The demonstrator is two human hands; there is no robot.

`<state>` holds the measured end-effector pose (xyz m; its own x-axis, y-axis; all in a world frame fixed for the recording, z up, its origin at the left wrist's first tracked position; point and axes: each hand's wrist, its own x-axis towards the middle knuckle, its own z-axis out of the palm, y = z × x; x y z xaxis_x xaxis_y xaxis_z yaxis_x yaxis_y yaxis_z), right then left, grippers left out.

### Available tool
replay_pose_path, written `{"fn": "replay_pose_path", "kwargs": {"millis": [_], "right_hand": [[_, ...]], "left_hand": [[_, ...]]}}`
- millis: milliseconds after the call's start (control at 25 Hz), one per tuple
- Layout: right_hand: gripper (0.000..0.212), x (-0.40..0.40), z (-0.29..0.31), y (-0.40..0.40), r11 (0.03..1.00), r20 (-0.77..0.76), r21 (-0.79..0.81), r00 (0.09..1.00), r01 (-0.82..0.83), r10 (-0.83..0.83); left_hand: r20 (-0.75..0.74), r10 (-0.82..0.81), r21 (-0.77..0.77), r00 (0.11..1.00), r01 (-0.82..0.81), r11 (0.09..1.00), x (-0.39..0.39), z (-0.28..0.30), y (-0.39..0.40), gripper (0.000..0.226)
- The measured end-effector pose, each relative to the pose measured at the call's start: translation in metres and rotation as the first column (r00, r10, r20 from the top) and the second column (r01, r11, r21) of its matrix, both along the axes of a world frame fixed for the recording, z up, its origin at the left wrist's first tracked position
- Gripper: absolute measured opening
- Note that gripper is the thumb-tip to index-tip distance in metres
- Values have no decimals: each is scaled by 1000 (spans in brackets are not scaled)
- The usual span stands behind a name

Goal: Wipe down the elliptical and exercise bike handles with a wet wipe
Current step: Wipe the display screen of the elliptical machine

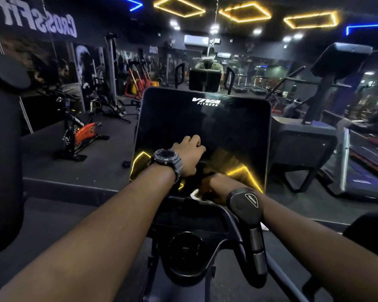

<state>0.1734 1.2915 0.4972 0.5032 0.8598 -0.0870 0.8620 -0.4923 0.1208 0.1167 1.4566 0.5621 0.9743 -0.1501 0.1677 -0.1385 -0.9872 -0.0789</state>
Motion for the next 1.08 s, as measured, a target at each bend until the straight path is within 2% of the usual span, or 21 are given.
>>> {"fn": "replay_pose_path", "kwargs": {"millis": [120, 200, 240, 280, 360, 400, 520, 600, 680, 760, 800, 880, 960, 1080], "right_hand": [[20, 0, -2, 5, 996, -114, 82, 992, -45, 54], [23, -8, 8, -27, 988, -186, 132, 981, 77, -51], [21, -12, 6, -50, 964, -217, 216, 970, 156, -108], [18, -18, 5, -73, 944, -196, 233, 962, 235, -191], [14, -29, 1, -105, 914, -76, 163, 928, 371, -364], [16, -32, 0, -104, 901, -80, 162, 916, 401, -393], [19, -26, 1, -82, 895, -199, 222, 917, 386, -346], [15, -20, -5, -96, 889, -154, 265, 927, 373, -342], [18, -17, -21, -130, 771, -91, 453, 883, 448, -460], [20, -29, -46, -147, 640, -53, 643, 858, 421, -511], [19, -37, -56, -142, 634, -41, 684, 886, 361, -461], [16, -54, -67, -123, 707, 8, 680, 962, 195, -273], [14, -54, -73, -127, 723, 85, 682, 970, 111, -230], [39, -46, -86, -149, 505, 28, 841, 916, 194, -399]], "left_hand": [[19, 5, -14, 1000, -5, 1000, 3, 1, -1, 63], [18, 8, -15, 1000, -8, 1000, 5, 1, -3, 65], [14, 10, -13, 1000, -10, 1000, 4, 1, -3, 66], [11, 11, -8, 1000, -11, 1000, 4, 2, -2, 66], [4, 13, -5, 1000, -13, 1000, 4, 2, -5, 68], [6, 19, -5, 1000, -19, 1000, 3, 2, -5, 69], [15, 18, 10, 1000, -19, 1000, 2, 1, -4, 70], [12, 14, 37, 1000, -14, 999, 1, 0, -2, 72], [11, 14, 75, 1000, -14, 997, 0, 1, -3, 75], [3, 11, 138, 1000, -12, 990, 1, 0, -6, 80], [3, 11, 168, 1000, -11, 986, 0, -1, -8, 82], [-3, 12, 207, 1000, -11, 978, 0, -3, -6, 85], [-10, 21, 210, 1000, -19, 978, -1, -3, -3, 85], [-7, 10, 171, 1000, -8, 985, -1, -3, -1, 83]]}}
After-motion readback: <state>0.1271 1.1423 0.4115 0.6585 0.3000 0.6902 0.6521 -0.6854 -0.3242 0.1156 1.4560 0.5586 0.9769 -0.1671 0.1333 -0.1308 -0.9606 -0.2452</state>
